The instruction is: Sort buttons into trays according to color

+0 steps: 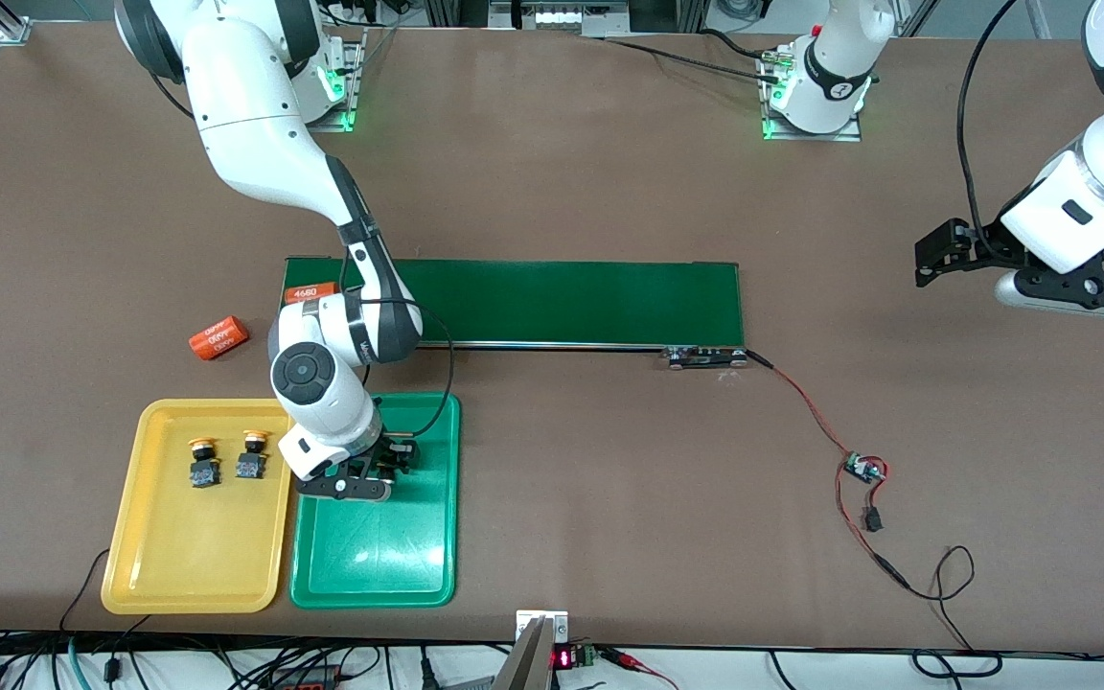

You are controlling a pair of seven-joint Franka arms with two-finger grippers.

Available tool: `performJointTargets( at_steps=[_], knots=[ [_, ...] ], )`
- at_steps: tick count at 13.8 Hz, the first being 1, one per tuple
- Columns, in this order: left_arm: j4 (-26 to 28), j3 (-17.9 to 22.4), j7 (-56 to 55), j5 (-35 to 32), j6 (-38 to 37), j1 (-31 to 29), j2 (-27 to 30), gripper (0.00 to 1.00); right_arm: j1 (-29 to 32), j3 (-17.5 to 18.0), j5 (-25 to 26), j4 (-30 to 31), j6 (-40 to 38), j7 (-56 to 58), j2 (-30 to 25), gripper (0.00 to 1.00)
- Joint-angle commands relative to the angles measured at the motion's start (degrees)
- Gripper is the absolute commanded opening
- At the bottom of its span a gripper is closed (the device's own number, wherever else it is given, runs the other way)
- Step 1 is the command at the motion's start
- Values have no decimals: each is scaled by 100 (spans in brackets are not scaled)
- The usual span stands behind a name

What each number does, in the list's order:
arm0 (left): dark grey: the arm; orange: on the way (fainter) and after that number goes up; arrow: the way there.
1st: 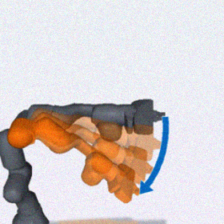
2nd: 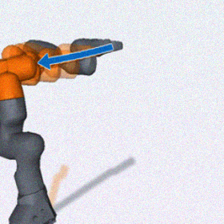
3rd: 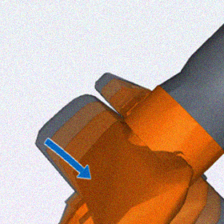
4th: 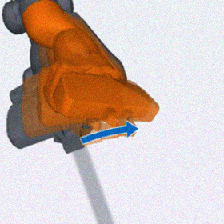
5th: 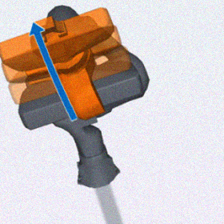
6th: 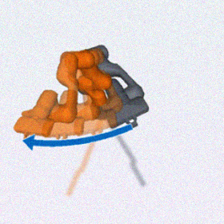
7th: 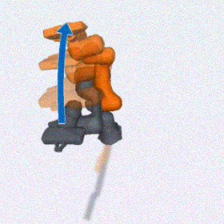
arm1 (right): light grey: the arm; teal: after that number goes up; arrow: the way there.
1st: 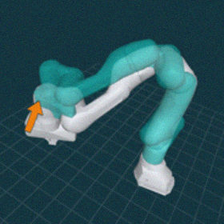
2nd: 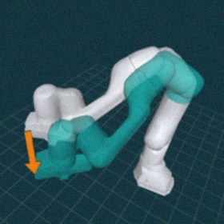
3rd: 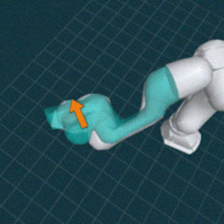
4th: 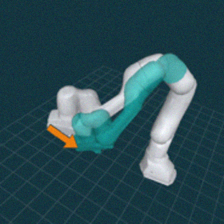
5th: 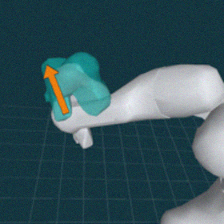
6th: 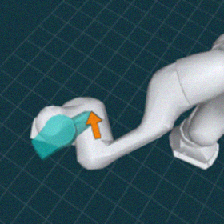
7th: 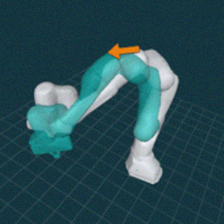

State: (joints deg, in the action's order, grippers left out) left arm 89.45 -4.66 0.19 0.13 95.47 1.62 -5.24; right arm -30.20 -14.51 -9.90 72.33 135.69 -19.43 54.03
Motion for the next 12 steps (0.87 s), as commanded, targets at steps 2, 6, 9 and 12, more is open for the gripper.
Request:
performJointTargets(
  at_steps=[2, 6, 9, 12],
  knots=[
    [-33, -26, -27, -127, -20, 13, 14, 100, 102, -8, -3, -52, -961, 150, -611, 100],
    [-33, -26, -27, -127, -20, 13, 14, 100, 85, -605, 6, -61, -2114, 684, -1323, 100],
    [-33, -26, -45, -127, -20, 13, 14, 100, 75, -1027, 15, 9, -2773, 1318, -1947, 100],
    [-33, -26, -45, -127, -20, 13, 14, 100, 1012, -696, 67, 158, -3818, 1598, -2764, 100]
  ],
)
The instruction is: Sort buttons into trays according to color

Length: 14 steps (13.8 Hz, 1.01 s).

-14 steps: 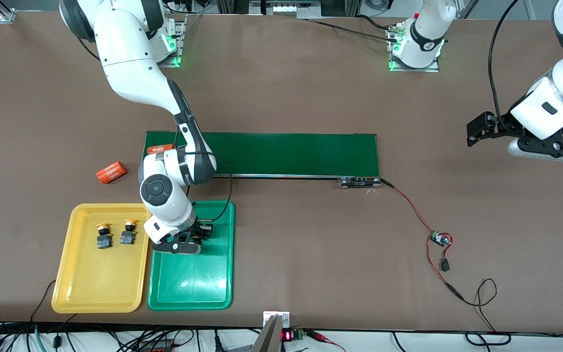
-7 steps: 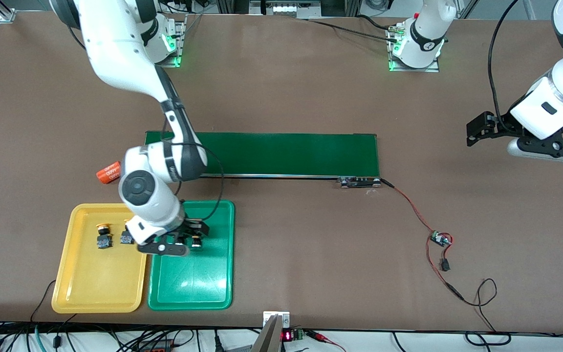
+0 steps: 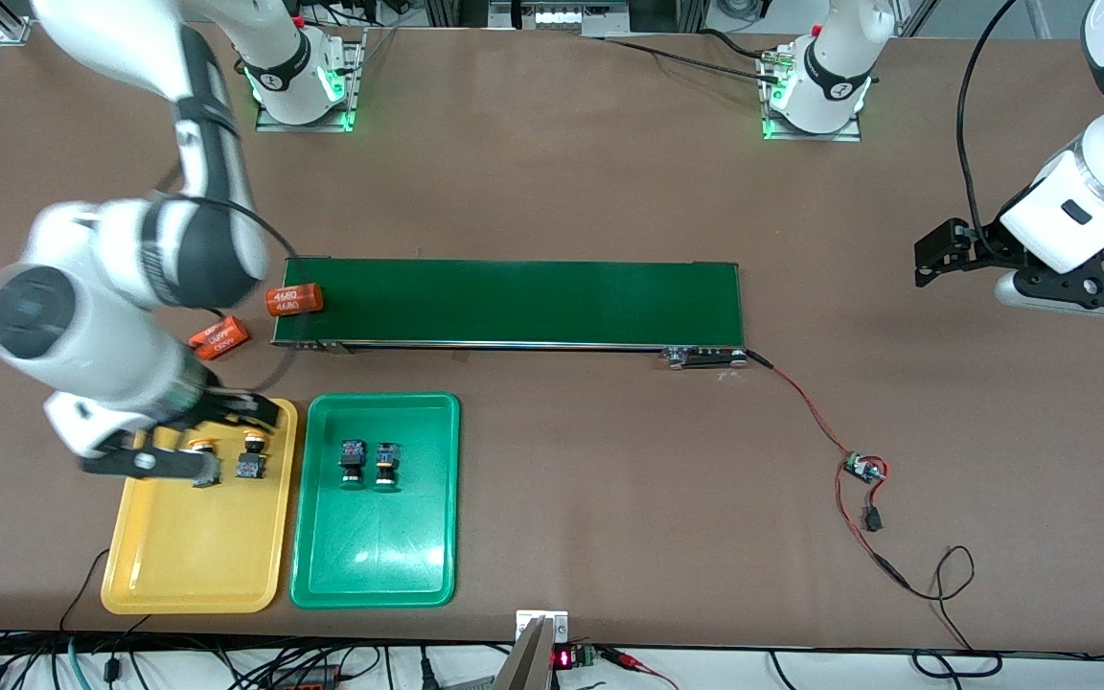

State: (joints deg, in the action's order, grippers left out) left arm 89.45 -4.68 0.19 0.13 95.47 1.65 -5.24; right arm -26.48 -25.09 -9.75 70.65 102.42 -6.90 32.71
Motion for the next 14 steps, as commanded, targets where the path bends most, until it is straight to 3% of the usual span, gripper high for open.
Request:
performJointTargets(
  at_steps=[1, 4, 5, 7, 14],
  knots=[
    [-33, -24, -45, -127, -20, 11, 14, 100, 992, 660, 148, 378, -599, 609, -869, 100],
    [-24, -33, -54, -127, -20, 11, 14, 100, 2265, 1994, 833, 737, -916, 901, -1704, 100],
    [-32, -33, -54, -127, -20, 11, 14, 100, 2531, 2251, 956, 1087, -917, 919, -2037, 100],
    [-33, -33, -54, -127, -20, 11, 14, 100, 2533, 2280, 1019, 1625, -917, 867, -2514, 100],
    [-33, -33, -54, -127, -28, 11, 14, 100, 2674, 2237, 1019, 2426, -644, 910, -3068, 100]
  ],
)
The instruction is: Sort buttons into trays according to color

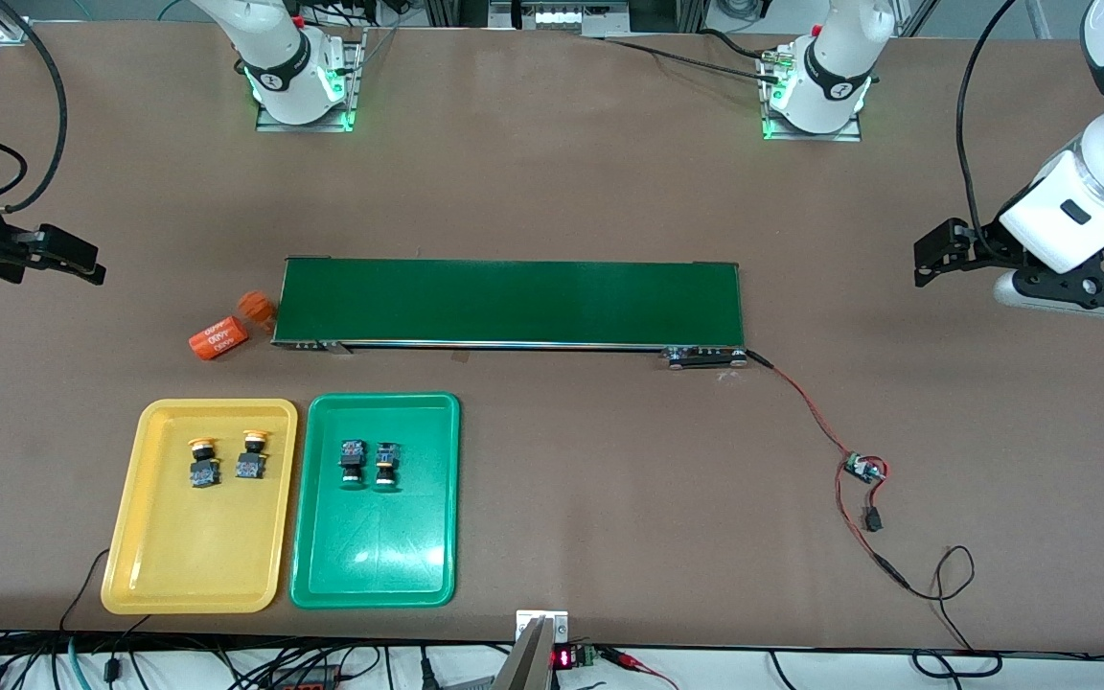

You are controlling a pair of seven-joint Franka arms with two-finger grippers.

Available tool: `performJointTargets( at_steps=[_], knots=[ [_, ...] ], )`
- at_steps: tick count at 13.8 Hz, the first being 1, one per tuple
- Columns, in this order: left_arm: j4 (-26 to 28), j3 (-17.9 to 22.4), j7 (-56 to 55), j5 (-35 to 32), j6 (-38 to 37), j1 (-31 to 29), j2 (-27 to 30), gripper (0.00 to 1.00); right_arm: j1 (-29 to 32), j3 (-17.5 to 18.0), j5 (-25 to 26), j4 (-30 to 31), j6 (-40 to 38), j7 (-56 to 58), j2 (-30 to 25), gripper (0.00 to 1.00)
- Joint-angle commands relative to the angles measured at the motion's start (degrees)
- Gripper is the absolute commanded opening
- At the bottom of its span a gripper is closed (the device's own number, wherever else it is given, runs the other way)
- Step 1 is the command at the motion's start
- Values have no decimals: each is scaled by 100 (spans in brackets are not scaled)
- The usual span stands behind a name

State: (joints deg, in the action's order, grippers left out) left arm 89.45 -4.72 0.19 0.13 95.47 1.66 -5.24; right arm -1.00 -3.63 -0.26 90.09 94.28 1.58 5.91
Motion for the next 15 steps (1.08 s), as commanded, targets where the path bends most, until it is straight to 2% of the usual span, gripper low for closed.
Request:
performJointTargets(
  at_steps=[1, 15],
  knots=[
    [-32, -29, -62, -127, -29, 19, 14, 100, 127, 90, 70, 483, 100, 70, -433, 100],
    [-32, -38, -63, -127, -29, 19, 14, 100, 118, 116, 34, 290, -444, -17, -565, 100]
  ],
)
